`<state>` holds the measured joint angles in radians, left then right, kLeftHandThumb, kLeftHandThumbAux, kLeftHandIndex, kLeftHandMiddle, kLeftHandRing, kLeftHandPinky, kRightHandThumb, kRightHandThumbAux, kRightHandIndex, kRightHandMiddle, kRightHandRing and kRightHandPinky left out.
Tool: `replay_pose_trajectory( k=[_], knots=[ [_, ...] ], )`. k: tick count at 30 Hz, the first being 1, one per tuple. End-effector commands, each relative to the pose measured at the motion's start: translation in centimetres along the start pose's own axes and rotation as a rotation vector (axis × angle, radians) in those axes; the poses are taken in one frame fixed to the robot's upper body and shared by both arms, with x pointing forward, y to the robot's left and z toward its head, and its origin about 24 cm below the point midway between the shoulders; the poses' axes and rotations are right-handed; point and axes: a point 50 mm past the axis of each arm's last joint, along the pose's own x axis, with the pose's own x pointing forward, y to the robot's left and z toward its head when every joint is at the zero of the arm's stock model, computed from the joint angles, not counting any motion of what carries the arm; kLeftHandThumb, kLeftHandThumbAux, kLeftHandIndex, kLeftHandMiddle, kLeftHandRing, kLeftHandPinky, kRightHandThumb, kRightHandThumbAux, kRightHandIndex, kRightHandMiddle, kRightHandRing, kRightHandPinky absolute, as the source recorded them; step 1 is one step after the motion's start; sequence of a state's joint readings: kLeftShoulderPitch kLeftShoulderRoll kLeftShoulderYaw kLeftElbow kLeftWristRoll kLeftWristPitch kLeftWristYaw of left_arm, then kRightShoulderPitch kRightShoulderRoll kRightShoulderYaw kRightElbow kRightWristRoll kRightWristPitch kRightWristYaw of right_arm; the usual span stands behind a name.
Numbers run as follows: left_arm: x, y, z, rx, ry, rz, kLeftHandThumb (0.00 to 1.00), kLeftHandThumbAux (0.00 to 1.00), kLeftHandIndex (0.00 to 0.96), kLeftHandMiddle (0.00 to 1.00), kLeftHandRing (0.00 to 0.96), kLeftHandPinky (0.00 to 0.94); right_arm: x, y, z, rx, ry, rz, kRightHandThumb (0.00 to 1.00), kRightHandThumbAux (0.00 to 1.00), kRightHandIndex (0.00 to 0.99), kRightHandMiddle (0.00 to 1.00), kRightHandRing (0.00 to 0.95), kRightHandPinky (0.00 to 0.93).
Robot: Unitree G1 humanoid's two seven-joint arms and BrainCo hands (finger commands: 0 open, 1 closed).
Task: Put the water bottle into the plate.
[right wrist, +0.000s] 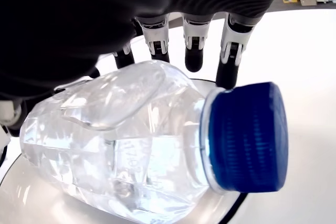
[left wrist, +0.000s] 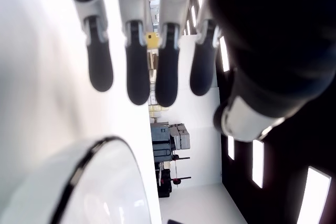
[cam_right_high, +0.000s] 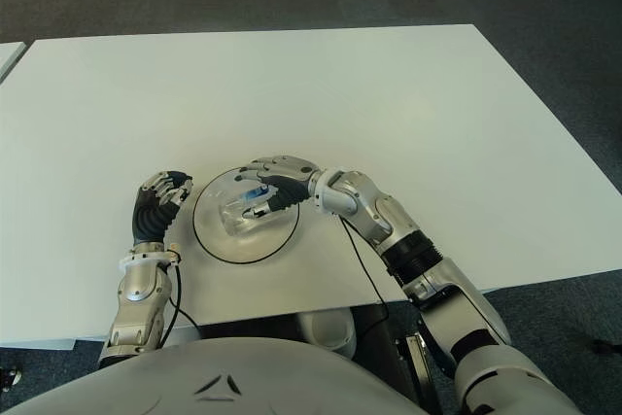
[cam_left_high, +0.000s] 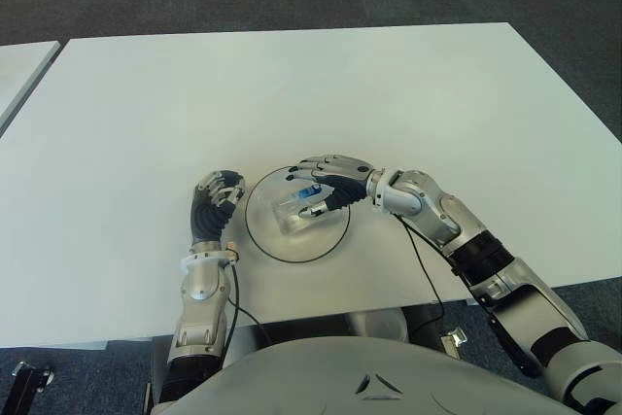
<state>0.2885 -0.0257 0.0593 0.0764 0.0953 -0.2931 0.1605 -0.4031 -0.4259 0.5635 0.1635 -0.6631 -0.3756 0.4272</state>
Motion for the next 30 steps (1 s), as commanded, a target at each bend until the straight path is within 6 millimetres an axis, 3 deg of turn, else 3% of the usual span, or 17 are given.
replay_pose_trajectory(
  k=[1, 22, 30],
  knots=[
    [0.1, 0.1, 0.0, 0.024, -0.009, -0.004, 0.697, 0.722, 0.419, 0.431, 0.432, 0.445, -0.4, 0.4, 0.0, 0.028, -0.008, -0.030, 0.502, 0.154, 0.000, 0.000, 0.000, 0.000],
    [0.0, 0.1, 0.0, 0.012, 0.007, 0.000, 0.699, 0.721, 0.421, 0.428, 0.426, 0.431, -0.8, 0.3, 0.2, 0.089, -0.026, -0.191, 0.541, 0.114, 0.000, 0.000, 0.000, 0.000],
    [-0.1, 0.1, 0.0, 0.008, 0.017, -0.011, 0.697, 0.722, 0.420, 0.424, 0.425, 0.423, -1.2, -0.7, -0.2, 0.215, 0.016, -0.394, 0.557, 0.137, 0.000, 0.000, 0.000, 0.000]
  ],
)
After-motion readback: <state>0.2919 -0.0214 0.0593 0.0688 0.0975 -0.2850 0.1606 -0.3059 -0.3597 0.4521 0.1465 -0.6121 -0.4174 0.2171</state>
